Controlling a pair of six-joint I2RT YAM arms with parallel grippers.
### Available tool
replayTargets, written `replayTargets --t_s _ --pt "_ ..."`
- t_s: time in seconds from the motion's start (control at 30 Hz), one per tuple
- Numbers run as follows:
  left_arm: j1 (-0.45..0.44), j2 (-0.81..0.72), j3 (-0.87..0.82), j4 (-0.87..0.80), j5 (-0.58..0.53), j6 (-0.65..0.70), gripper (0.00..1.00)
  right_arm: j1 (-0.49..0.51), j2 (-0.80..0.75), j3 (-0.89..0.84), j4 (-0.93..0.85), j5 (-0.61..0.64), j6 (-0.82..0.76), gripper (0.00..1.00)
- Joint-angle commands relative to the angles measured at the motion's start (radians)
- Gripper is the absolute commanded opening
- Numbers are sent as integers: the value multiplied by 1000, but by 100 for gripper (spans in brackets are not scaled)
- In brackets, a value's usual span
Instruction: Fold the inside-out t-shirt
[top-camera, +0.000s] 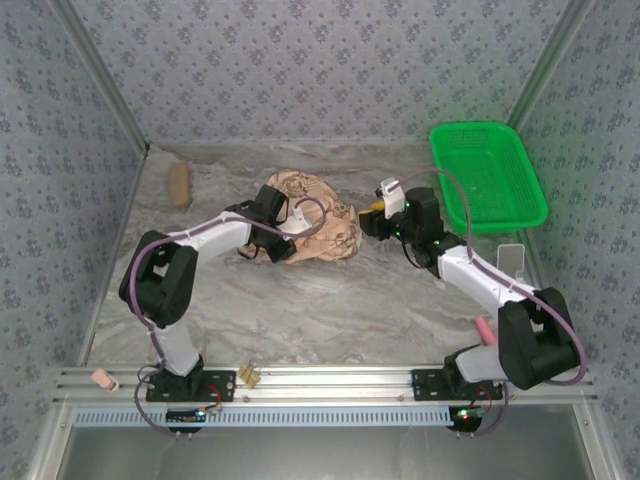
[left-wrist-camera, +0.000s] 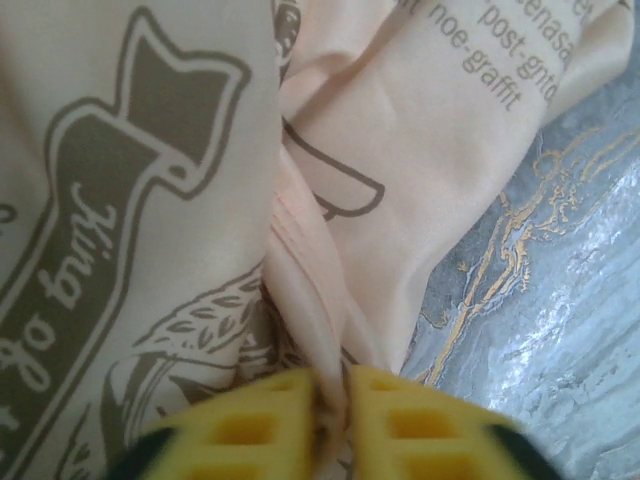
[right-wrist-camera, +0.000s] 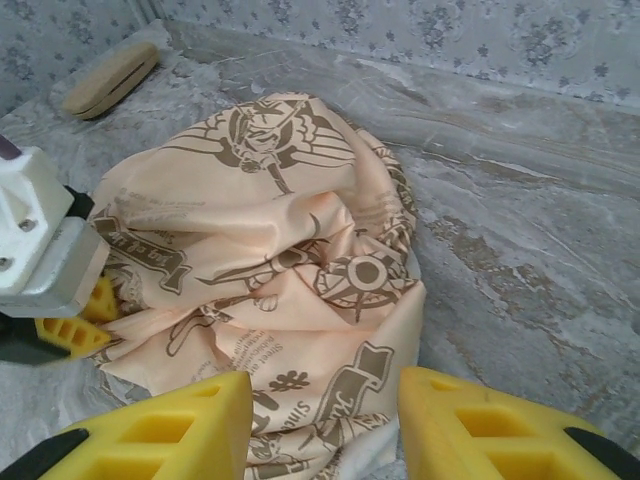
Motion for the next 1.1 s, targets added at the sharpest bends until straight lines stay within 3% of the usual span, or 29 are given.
replayTargets --t_s 0.0,0.13,0.23,0.33,0.43,0.57,0.7,0.87,1.07 --pt "-3 -12 69 -69 12 7 0 -10 -35 -20 4 14 25 43" --pt "-1 -108 178 -155 111 -110 0 -8 -87 -27 -34 -54 -56 43" --pt "22 -160 296 -212 346 -334 0 16 -158 -53 -43 -159 -174 43" --pt "39 -207 331 -110 616 -604 0 54 -220 -88 -36 -241 -245 44" --pt "38 -230 325 -28 746 -725 0 127 -235 -140 39 -222 -252 47" --pt "46 -253 275 -47 772 -714 0 220 -150 -209 201 -49 -166 54" --pt "56 -292 183 55 792 -792 0 263 -26 -187 330 123 72 58" --pt "57 -322 114 106 799 -823 0 351 86 -151 408 189 211 59" --pt "65 -348 91 112 795 -820 0 395 224 -115 545 108 336 59"
